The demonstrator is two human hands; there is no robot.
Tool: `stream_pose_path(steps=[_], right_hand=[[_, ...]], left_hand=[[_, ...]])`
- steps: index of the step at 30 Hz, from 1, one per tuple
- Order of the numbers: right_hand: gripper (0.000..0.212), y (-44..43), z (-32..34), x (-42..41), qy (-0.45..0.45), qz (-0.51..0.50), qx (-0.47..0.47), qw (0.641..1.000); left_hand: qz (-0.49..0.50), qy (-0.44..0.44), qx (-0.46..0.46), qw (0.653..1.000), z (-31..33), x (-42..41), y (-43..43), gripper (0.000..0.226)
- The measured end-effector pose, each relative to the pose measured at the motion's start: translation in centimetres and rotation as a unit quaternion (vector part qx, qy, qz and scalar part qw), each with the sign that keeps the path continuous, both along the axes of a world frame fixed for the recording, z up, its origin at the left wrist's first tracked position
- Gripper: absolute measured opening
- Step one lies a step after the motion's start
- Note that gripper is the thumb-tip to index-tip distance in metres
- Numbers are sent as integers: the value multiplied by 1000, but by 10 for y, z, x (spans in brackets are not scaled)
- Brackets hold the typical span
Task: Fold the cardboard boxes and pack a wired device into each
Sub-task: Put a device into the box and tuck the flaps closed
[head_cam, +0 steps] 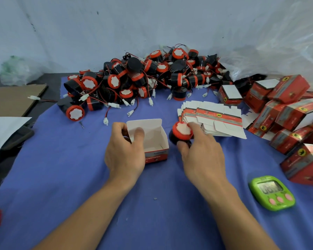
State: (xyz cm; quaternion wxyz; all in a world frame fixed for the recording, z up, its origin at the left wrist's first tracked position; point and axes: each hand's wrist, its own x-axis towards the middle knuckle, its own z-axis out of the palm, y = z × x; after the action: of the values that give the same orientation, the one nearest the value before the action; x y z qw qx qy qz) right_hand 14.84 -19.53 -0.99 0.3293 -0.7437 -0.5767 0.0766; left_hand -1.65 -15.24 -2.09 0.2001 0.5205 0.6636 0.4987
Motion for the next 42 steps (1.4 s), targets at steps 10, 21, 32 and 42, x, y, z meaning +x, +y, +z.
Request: stream_pose_path(steps=[10, 21, 32, 42], right_hand=[[62, -26, 18, -45, 36, 239, 200, 950], [66, -20, 19, -7, -60, 148, 141, 977], [51, -20, 20, -7, 92, 173, 15, 981], [41, -14, 10, -10, -4, 183, 5, 983]], left_hand=[[-182, 10, 40, 982, -8, -6, -14, 50], [-341, -112, -26, 933, 2, -4, -2, 43], [-343, -91, -31, 935, 1, -4, -5, 51], [-482, -272, -123, 824, 9, -15, 3, 60]])
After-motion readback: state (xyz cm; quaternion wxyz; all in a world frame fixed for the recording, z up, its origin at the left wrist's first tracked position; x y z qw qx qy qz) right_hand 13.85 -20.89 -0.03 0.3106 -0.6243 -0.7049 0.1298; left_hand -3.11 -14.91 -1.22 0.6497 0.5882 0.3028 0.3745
